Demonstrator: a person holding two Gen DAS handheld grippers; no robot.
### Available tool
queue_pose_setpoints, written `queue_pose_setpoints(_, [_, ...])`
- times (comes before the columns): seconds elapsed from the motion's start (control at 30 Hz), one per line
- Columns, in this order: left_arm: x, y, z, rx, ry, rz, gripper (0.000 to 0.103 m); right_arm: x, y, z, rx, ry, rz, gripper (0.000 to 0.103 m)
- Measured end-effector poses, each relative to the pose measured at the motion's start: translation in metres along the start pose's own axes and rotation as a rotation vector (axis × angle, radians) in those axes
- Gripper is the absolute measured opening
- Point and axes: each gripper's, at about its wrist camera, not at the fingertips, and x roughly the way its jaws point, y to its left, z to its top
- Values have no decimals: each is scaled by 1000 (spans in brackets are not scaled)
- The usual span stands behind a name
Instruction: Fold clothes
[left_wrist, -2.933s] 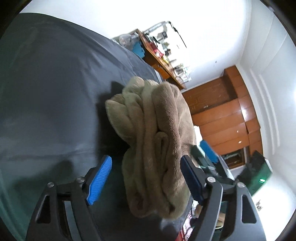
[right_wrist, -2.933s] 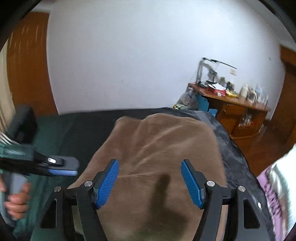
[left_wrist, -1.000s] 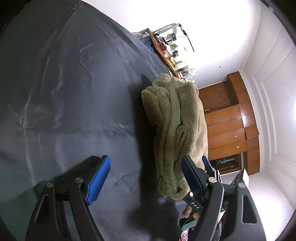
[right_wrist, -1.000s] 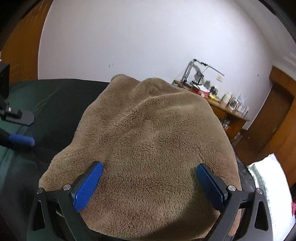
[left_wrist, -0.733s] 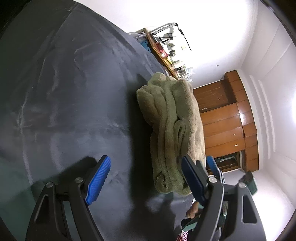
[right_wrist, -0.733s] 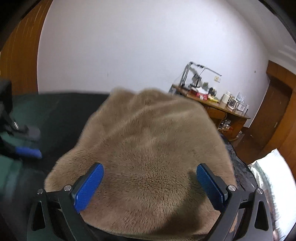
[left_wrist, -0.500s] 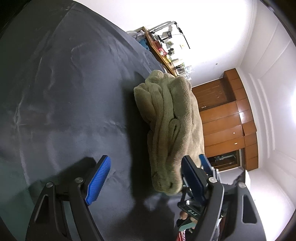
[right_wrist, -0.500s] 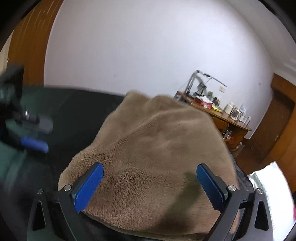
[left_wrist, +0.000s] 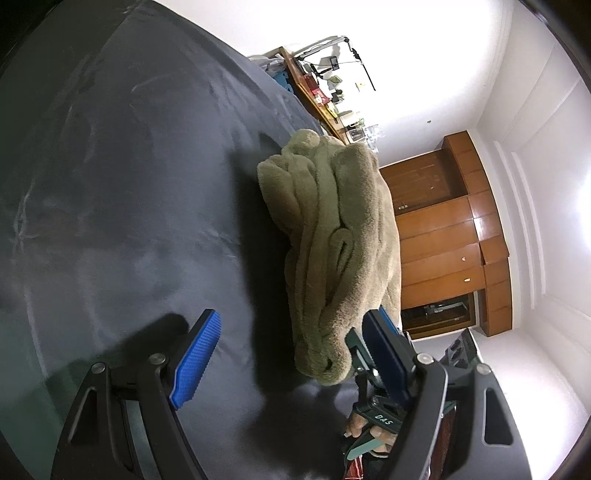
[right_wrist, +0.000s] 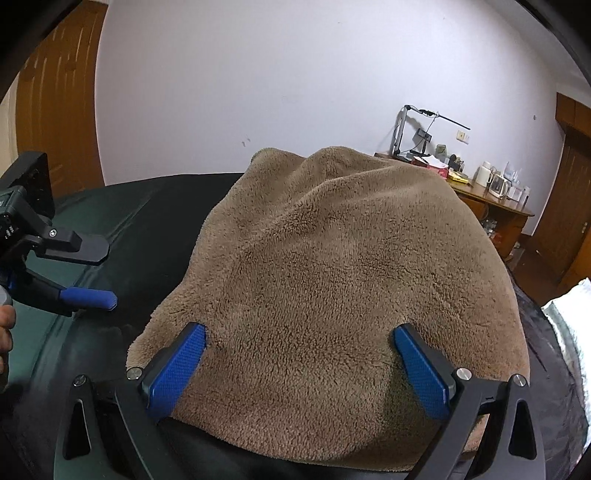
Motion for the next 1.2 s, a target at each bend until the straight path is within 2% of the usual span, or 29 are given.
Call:
queue_pose_setpoints(0.17, [-2, -7, -2, 17, 2, -10, 82, -11, 0, -4, 12, 23, 2, 103])
queue_pose_setpoints(0.33, [-4, -6, -2, 10, 1, -15, 82, -28, -4, 23, 105, 16, -27, 102])
queue_pose_setpoints(0.47, [-9, -3, 1, -5, -13, -14, 82, -25, -2, 55, 135, 35, -105, 102])
queue_pose_setpoints(0.63, [-16, 4, 6, -35, -34, -14, 83, 2, -1, 94, 127, 106, -199, 102])
queue_pose_setpoints(0.73, [-16, 10, 8, -55, -35, -10, 83, 31, 4, 103, 94, 212, -200, 102])
queue_pose_setpoints(0.8, [-15, 15, 9, -68, -32, -7, 83, 50, 12, 101, 37, 284, -195, 102])
queue_pose_setpoints(0.87, [-14, 18, 10, -77, -29, -3, 83, 59, 24, 95, -41, 312, -211, 102])
queue_pose_setpoints(1.03, [-10, 23, 11, -92, -19, 5, 83, 58, 36, 86, -101, 289, -240, 102])
queue_pose_setpoints(1.2, [-10, 16, 9, -74, -19, 3, 83, 49, 29, 82, -58, 263, -194, 102])
